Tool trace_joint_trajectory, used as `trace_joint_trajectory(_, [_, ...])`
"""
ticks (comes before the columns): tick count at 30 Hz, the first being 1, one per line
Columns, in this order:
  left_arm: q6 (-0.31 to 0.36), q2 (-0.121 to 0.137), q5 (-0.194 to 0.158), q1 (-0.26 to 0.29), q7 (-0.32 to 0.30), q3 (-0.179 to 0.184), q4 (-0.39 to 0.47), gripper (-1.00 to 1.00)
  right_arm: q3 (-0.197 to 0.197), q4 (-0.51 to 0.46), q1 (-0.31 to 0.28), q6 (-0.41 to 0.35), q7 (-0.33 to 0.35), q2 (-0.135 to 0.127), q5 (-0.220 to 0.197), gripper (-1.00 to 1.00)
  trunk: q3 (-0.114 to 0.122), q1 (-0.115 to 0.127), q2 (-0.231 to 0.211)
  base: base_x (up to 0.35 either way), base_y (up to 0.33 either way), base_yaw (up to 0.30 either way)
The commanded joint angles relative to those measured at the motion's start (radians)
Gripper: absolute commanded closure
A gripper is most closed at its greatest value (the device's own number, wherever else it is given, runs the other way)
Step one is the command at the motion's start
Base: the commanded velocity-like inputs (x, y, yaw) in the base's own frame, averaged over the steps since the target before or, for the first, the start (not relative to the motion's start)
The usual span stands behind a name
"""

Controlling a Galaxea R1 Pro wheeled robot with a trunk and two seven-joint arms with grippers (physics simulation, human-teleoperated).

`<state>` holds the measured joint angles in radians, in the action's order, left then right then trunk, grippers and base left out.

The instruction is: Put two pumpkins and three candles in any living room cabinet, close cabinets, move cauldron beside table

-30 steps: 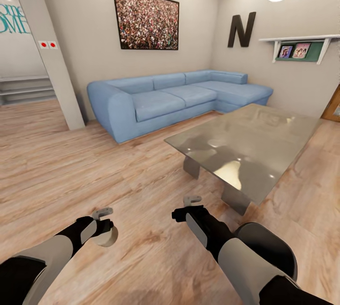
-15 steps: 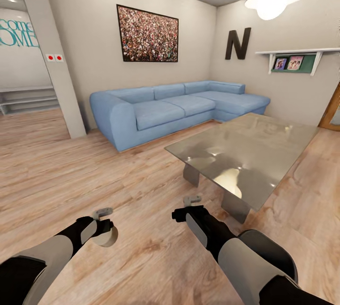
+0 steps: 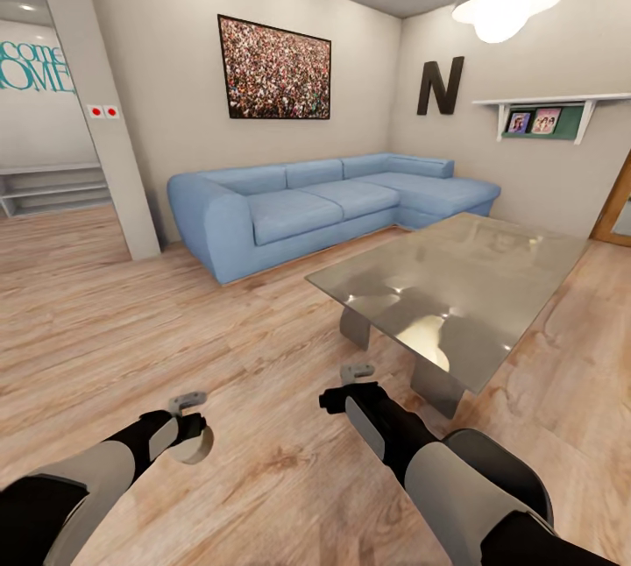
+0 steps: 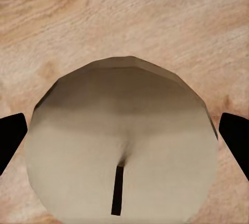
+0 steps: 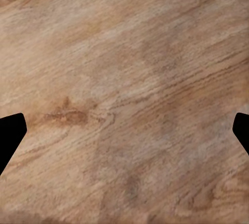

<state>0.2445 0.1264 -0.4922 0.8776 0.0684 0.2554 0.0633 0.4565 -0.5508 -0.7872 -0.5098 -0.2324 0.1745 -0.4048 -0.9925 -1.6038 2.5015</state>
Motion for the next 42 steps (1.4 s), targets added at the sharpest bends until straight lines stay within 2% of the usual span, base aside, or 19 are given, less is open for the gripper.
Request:
trace_joint_trajectory(1, [-0.036,-0.004,-0.013,0.000,0.005,0.007,-0.016,1.00,0.004,0.001,-0.001,-0.002,-0.009,0.000,-0.010,-1.00,-0.001,0.000,0.000,0.000,0.000,0.000])
trace_joint_trajectory(4, [-0.133,-0.022,-0.014,-0.001,0.006,0.007,-0.045,1.00,0.004,0.004,-0.001,-0.003,-0.009,0.000,-0.010,-1.00,-0.001,0.000,0.000,0.000,0.000,0.000])
trace_joint_trajectory(8, [-0.176,-0.034,-0.014,-0.001,0.007,0.007,-0.056,1.00,0.004,0.006,-0.001,-0.002,-0.010,0.000,-0.010,-1.00,-0.001,0.000,0.000,0.000,0.000,0.000])
trace_joint_trajectory(16, [-0.189,-0.033,-0.014,0.000,0.010,0.007,-0.059,1.00,0.004,0.011,-0.001,0.004,-0.009,0.000,-0.009,-1.00,-0.001,0.000,0.000,-0.135,0.000,0.000])
trace_joint_trajectory(42, [-0.189,-0.036,-0.015,0.000,0.008,0.007,-0.059,1.00,0.002,0.012,0.000,0.037,-0.007,0.000,-0.009,-1.00,-0.001,0.000,0.000,-0.327,0.000,0.000])
